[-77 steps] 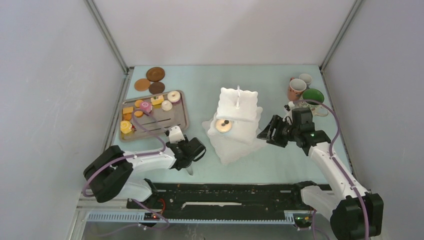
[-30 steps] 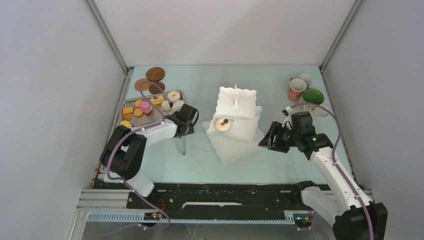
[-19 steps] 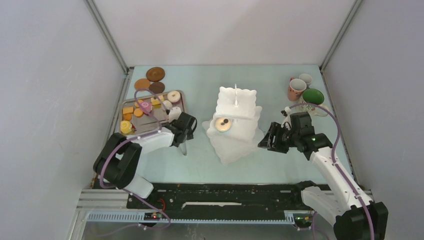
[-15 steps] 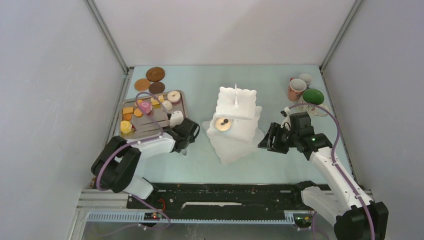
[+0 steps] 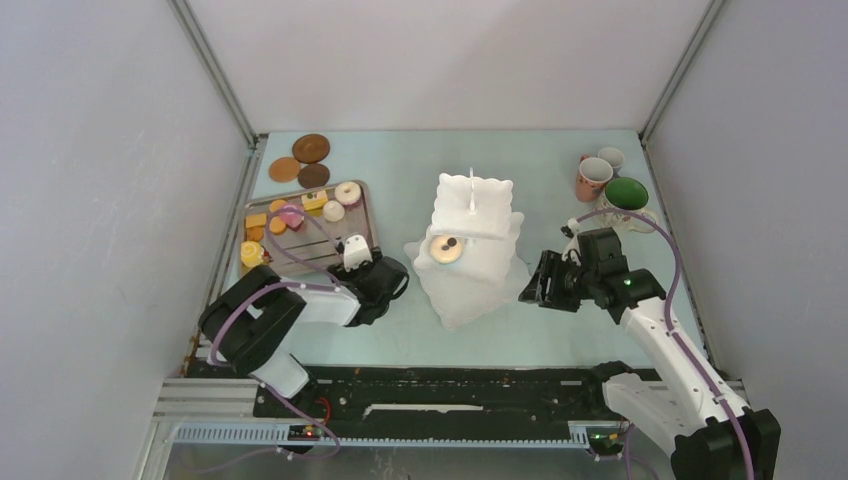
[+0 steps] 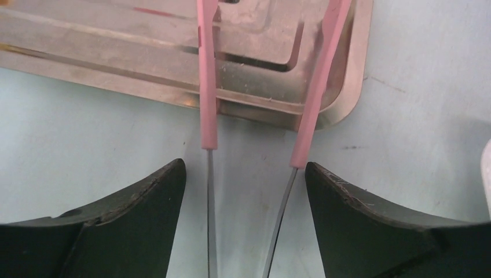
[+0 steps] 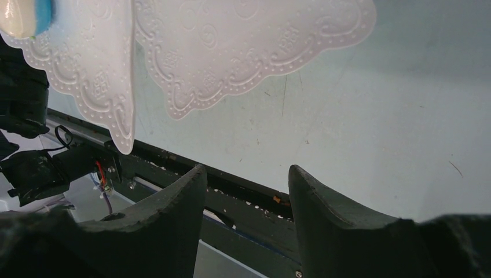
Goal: Serve the afternoon tea
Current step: Pick up the clamp from the center of the board.
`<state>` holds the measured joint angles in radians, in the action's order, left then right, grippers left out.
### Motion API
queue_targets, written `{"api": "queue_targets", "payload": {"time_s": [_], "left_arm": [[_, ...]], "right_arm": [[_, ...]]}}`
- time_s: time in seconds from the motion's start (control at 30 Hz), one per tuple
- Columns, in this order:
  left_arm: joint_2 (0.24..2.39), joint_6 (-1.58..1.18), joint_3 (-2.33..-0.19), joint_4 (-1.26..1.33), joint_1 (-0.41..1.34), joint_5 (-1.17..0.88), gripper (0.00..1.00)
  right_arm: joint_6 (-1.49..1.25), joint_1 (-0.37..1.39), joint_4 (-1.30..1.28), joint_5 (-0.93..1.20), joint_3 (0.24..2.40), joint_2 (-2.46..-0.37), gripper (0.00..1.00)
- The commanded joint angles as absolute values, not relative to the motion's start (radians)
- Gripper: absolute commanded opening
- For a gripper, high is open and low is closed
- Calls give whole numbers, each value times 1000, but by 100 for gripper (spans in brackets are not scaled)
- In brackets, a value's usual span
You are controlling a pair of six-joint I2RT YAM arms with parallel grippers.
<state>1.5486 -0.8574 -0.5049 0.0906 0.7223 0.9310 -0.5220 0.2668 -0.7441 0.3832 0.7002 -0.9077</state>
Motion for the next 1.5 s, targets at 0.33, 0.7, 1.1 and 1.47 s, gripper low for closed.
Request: {"api": "queue_targets", "payload": {"time_s": [0.33, 0.7, 1.1, 1.47], "left_arm": [[1629, -907, -460, 105, 746, 1012, 58], [1449, -877, -525, -98, 746, 959, 40], [1100, -797, -746, -576, 695, 643, 40], [1102, -550, -1001, -753, 292, 176, 41]], "right_arm": [[-536, 286, -743, 373, 738, -886, 56], [-551, 287, -717, 371, 739, -830, 56], [-526, 257, -692, 360, 739, -741, 57], [-494, 210, -670, 401, 778, -759, 57]]}}
